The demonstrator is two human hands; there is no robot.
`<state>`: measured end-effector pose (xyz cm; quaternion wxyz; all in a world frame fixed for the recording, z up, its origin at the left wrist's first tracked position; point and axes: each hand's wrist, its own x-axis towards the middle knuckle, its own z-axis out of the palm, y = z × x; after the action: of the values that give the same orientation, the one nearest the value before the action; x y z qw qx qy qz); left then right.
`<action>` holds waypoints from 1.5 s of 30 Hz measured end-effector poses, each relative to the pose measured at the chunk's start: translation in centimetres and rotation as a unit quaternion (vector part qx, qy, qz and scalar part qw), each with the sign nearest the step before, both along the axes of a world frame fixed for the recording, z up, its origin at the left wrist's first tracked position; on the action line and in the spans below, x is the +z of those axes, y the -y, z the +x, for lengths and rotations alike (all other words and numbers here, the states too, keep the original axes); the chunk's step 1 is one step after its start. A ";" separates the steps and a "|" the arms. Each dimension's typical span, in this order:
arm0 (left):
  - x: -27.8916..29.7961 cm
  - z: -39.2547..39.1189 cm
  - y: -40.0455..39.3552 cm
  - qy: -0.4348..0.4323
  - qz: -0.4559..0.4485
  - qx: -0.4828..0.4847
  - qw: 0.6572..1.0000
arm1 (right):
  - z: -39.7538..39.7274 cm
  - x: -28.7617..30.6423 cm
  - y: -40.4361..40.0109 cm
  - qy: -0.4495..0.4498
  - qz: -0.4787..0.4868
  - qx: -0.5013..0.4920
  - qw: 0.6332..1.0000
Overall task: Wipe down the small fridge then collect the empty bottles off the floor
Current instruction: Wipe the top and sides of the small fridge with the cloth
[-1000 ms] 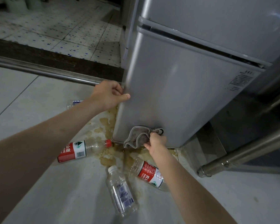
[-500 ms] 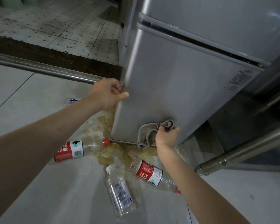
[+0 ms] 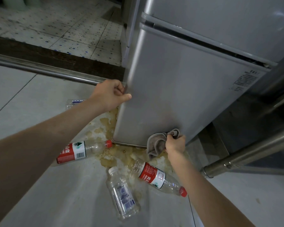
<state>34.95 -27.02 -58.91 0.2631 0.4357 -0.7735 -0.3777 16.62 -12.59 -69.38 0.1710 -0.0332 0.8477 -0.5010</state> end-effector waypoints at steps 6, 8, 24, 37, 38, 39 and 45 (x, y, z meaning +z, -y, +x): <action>-0.3 0.0 -0.1 -0.011 -0.020 0.002 1.000 | -0.9 0.0 0.0 0.002 -0.033 -0.056 0.998; -0.4 0.0 -0.2 -0.016 -0.024 0.002 1.000 | -1.0 -0.7 0.4 0.021 -0.040 -0.047 0.998; -0.6 -0.1 -0.1 -0.010 -0.038 0.009 0.999 | 5.9 -1.9 4.4 0.185 -0.099 0.003 0.978; -1.0 -0.1 0.4 -0.011 -0.044 0.007 0.999 | 7.2 -2.4 5.4 0.278 -0.133 -0.015 0.951; -1.1 -0.1 0.4 -0.010 -0.046 0.008 0.999 | 6.7 -2.4 5.1 0.272 -0.127 -0.021 0.953; -1.1 -0.1 0.4 -0.008 -0.048 0.008 0.999 | 6.1 -2.5 4.7 0.268 -0.122 -0.026 0.955; -1.2 -0.1 0.4 -0.007 -0.050 0.008 0.999 | 2.8 -2.2 2.6 0.240 -0.109 -0.044 0.964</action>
<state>34.81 -27.41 -60.10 0.2928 0.4255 -0.7862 -0.3394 19.38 -15.20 -71.61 0.3427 0.1070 0.7228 -0.5905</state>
